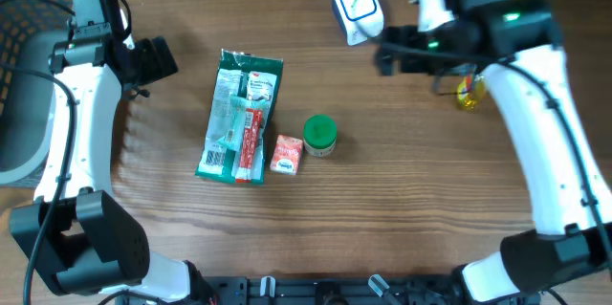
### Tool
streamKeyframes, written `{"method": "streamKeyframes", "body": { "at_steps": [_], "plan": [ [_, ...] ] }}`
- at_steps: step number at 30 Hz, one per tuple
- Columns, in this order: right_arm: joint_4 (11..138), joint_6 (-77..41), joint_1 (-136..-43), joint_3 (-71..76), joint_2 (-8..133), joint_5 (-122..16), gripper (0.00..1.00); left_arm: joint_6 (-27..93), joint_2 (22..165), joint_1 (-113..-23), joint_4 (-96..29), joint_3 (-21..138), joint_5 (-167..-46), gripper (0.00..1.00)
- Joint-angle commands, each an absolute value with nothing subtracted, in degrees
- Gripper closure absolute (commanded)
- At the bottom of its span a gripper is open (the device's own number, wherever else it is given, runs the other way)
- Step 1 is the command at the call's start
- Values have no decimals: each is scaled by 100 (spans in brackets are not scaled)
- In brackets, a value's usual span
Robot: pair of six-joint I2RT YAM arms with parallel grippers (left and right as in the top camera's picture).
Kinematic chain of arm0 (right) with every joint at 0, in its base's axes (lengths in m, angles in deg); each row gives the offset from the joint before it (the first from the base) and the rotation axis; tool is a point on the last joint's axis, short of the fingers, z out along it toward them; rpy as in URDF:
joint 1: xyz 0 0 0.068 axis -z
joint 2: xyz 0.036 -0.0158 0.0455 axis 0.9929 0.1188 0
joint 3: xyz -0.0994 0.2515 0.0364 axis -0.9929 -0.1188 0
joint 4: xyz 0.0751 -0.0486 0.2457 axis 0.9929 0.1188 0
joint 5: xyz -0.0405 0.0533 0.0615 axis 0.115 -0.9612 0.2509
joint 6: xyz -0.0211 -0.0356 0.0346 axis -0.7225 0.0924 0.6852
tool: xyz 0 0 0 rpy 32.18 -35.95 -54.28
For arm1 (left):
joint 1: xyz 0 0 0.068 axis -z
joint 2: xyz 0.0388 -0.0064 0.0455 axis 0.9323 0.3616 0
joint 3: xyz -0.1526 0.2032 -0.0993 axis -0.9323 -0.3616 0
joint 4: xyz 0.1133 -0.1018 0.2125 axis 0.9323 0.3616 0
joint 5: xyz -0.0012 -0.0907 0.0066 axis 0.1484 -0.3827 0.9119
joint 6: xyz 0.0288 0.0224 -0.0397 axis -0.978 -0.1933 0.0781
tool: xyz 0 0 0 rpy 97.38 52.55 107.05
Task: Scan the item barcode
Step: 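Open the right gripper and reach it to the green-capped jar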
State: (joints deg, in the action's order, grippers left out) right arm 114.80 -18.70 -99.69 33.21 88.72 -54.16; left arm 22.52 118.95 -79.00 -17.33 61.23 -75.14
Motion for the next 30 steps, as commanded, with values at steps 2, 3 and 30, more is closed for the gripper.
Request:
{"method": "streamKeyframes", "body": {
  "at_steps": [2,3,30],
  "plan": [
    [11036,-762,-10771,2860,8970,-5536,0,2265,11884,-7920,-1749,6164,-7557,0],
    [10910,-760,-10918,2742,8970,-5536,0,2265,11884,-7920,-1749,6164,-7557,0],
    [9154,-36,-11676,879,9034,-4734,2,2265,11884,-7922,-1749,6164,-7560,0]
  ]
}}
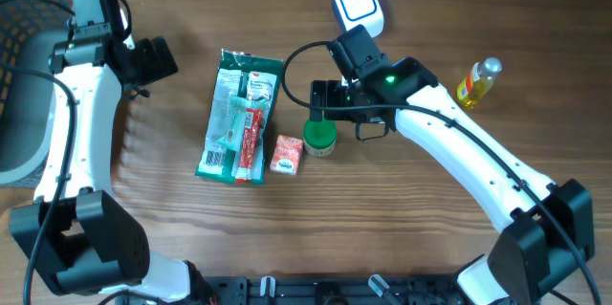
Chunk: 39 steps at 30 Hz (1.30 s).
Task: Scan the item barcode
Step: 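Open the right gripper and reach it to the green-capped jar, then grasp the green-capped jar with the right gripper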
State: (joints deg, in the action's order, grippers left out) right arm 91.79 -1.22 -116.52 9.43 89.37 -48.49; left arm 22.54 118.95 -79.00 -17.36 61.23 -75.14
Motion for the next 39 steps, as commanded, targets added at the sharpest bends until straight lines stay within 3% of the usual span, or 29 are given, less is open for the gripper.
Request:
{"method": "streamKeyframes", "body": {
  "at_steps": [1,8,20,39],
  "plan": [
    [9154,-36,-11676,879,9034,-4736,2,2265,11884,-7920,-1749,6164,-7557,0],
    [9150,-43,-11753,879,9036,-4753,2,2265,11884,-7920,-1749,6164,-7557,0],
    [8855,-178,-12734,879,9657,-4010,0,2265,11884,-7920,-1749,6164,-7557,0],
    [8851,-211,-12751,879,9849,-3829,0,2265,11884,-7920,-1749,6164,-7557,0]
  ]
}}
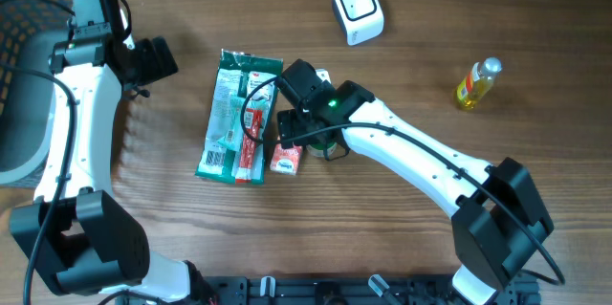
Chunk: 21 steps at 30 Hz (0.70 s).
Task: Scan the item barcode
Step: 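Grasp the green-capped jar with the right gripper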
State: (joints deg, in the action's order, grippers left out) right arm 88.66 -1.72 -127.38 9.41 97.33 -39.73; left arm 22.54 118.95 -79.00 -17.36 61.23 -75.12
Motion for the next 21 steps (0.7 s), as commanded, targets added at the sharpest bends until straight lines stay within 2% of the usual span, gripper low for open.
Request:
{"method": "streamKeyframes", "body": {
  "at_steps": [1,21],
  "plan": [
    [8838,-209,-12751,879,9849,-3831,0,2265,11884,-7920,-1749,6164,-7557,0],
    [8892,-355,-12751,873,9860,-3702,0,2265,11884,-7920,-1749,6164,-7557,0]
  ]
}}
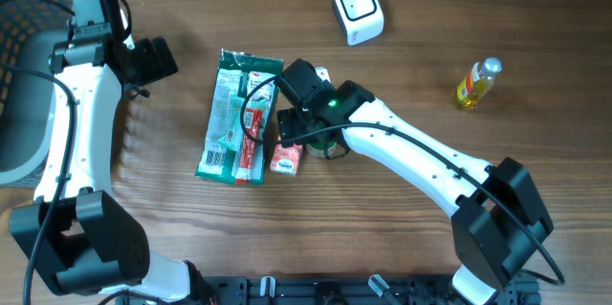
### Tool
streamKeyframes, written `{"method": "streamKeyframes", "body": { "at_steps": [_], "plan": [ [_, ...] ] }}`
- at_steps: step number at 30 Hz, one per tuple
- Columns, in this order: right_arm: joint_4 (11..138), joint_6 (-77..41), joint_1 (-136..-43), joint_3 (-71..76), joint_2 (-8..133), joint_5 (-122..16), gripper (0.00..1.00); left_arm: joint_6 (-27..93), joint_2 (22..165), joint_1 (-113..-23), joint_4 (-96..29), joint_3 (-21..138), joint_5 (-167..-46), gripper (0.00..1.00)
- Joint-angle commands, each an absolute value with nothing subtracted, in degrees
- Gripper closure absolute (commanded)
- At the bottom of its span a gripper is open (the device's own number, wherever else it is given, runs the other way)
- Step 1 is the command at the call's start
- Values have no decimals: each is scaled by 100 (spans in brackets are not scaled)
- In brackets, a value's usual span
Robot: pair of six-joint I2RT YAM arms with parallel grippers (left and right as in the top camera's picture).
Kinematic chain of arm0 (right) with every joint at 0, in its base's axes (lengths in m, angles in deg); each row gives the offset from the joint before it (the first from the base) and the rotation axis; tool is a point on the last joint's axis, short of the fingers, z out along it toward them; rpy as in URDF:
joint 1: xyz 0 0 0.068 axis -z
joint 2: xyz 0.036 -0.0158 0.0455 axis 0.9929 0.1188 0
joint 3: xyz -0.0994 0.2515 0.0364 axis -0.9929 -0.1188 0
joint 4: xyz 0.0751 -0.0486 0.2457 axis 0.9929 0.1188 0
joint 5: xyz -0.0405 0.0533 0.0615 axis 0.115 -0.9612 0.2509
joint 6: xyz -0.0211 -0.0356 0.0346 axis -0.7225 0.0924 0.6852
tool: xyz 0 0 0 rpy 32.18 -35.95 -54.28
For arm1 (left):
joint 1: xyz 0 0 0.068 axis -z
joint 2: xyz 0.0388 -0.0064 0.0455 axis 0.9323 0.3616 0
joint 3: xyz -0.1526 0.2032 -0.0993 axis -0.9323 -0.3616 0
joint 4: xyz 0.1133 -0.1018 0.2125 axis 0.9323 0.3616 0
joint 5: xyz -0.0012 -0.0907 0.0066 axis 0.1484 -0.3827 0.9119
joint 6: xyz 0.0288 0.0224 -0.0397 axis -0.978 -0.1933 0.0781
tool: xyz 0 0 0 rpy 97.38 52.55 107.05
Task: Scan the item barcode
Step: 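Grasp the green-capped jar with the right gripper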
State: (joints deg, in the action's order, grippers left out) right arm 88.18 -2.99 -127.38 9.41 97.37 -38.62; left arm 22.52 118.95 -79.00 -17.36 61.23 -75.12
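The white scanner [359, 9] with its blue-ringed face stands at the back of the table. A small red box [286, 158] lies mid-table beside a green packet [234, 109] with a red stick pack [251, 142] on it. My right gripper [286, 139] hangs right over the box's far end, and its fingers are hidden beneath the wrist. A green-lidded jar [328, 149] is mostly covered by the right arm. The left gripper [158, 58] hovers at the far left, away from all items.
A yellow bottle [475, 85] stands upright at the back right. The right arm stretches diagonally across the middle of the table. A grey chair [19, 104] sits off the left edge.
The right arm first stood at the back right over the yellow bottle, beside the scanner. Then its gripper was above the green-lidded jar, with the bottle standing free. By 0.7 s ago it had reached the small red box, where it stays. The left arm never moved.
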Motion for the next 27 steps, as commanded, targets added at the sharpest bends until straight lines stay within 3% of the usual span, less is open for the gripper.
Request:
{"method": "streamKeyframes", "body": {
  "at_steps": [1,14,21,27],
  "plan": [
    [8907,-355,-12751,871,9860,-3702,0,2265,11884,-7920,-1749,6164,-7557,0],
    [8693,-231,-12682,309,9860,-3698,0,2265,11884,-7920,-1749,6164,-7557,0],
    [8621,-191,-12539,305,9860,-3588,22,2265,11884,-7920,-1749,6164,-7557,0],
    [8859,-205,-12417,305,9860,-3223,23,2265,11884,-7920,-1749,6164,-7557,0]
  ]
}}
